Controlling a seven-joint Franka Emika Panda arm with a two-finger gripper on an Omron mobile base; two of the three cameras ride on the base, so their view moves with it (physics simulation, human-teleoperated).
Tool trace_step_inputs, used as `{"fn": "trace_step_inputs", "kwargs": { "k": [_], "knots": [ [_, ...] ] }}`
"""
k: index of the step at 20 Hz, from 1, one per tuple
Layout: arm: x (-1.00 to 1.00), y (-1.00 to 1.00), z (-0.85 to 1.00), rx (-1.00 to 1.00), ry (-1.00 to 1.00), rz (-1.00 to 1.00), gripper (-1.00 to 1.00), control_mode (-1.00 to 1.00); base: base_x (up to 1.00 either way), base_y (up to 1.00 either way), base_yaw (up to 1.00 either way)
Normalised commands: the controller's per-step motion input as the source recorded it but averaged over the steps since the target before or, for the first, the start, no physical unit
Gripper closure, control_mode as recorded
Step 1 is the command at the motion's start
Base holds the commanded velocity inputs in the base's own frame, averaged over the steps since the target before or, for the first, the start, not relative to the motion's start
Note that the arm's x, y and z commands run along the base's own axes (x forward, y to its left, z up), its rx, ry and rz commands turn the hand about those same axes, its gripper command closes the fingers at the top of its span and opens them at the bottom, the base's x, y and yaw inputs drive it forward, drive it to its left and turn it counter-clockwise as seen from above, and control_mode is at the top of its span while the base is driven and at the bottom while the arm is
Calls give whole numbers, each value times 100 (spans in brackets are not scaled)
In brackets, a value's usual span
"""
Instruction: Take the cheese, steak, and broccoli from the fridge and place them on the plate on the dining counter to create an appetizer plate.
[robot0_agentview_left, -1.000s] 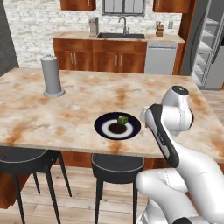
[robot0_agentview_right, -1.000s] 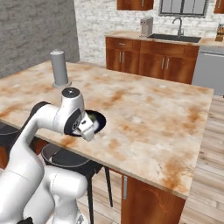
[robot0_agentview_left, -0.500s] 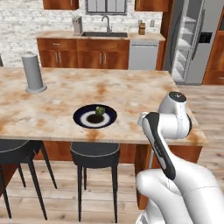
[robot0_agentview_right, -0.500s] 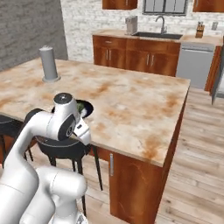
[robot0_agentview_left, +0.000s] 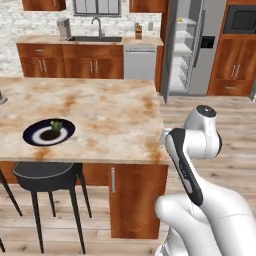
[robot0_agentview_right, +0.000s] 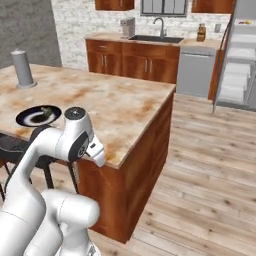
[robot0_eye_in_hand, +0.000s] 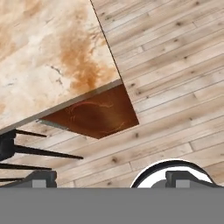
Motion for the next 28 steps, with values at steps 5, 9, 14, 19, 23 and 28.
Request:
{"fn": "trace_step_inputs", "kwargs": {
  "k": [5, 9, 14, 19, 23, 28],
  "knots": [
    [0, 0, 0, 0, 0, 0, -100, 100, 9, -100, 0],
    [0, 0, 0, 0, 0, 0, -100, 100, 82, -100, 0],
    [0, 0, 0, 0, 0, 0, -100, 100, 100, -100, 2],
    [0, 0, 0, 0, 0, 0, -100, 100, 100, -100, 5],
    [0, 0, 0, 0, 0, 0, -100, 100, 100, -100, 6],
    [0, 0, 0, 0, 0, 0, -100, 100, 100, -98, 5]
  ]
}}
